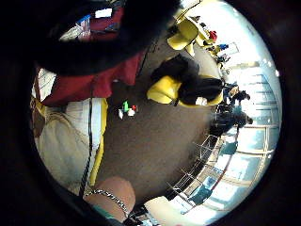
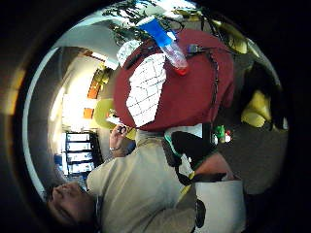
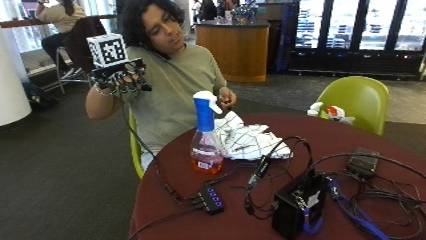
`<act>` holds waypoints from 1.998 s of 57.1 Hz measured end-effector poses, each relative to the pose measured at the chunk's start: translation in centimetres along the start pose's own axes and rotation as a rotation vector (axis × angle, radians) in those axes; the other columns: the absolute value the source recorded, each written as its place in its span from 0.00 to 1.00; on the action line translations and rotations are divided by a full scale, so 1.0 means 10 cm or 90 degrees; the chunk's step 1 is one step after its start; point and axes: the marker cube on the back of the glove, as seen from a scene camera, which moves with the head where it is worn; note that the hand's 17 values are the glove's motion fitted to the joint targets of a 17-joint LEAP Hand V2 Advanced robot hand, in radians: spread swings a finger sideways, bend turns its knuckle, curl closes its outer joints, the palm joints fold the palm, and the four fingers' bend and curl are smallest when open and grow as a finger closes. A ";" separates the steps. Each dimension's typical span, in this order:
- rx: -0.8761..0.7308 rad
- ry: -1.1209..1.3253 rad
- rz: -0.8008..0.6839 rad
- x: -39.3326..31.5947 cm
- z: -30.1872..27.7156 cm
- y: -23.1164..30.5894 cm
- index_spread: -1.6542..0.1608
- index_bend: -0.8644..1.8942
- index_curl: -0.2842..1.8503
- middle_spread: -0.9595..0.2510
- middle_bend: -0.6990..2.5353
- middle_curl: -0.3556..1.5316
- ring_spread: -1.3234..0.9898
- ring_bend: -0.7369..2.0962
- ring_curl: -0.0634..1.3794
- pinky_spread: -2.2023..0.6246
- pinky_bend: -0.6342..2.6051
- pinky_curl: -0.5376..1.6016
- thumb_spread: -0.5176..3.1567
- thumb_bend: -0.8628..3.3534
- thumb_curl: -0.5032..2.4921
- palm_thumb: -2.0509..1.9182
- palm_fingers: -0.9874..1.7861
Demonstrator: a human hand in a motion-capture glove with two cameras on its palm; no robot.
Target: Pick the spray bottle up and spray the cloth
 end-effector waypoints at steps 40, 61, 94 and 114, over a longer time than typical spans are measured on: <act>0.001 -0.139 -0.048 -0.20 0.26 -0.27 0.70 0.36 0.23 0.82 0.29 0.33 0.57 0.37 0.20 0.85 0.30 0.38 0.41 0.20 0.26 0.66 0.45; 0.187 -0.579 0.012 -0.54 0.86 -1.37 0.71 0.36 0.22 0.84 0.27 0.35 0.57 0.40 0.24 0.85 0.35 0.42 0.42 0.20 0.29 0.72 0.50; 0.378 -0.722 0.136 -0.68 1.17 -2.24 0.77 0.58 0.36 0.66 0.46 0.52 0.49 0.59 0.45 0.72 0.48 0.53 0.50 0.22 0.36 0.77 0.84; 0.327 -0.510 0.065 -0.54 0.92 -1.83 0.78 0.53 0.40 0.65 0.46 0.56 0.49 0.59 0.48 0.70 0.47 0.54 0.49 0.21 0.39 0.74 0.74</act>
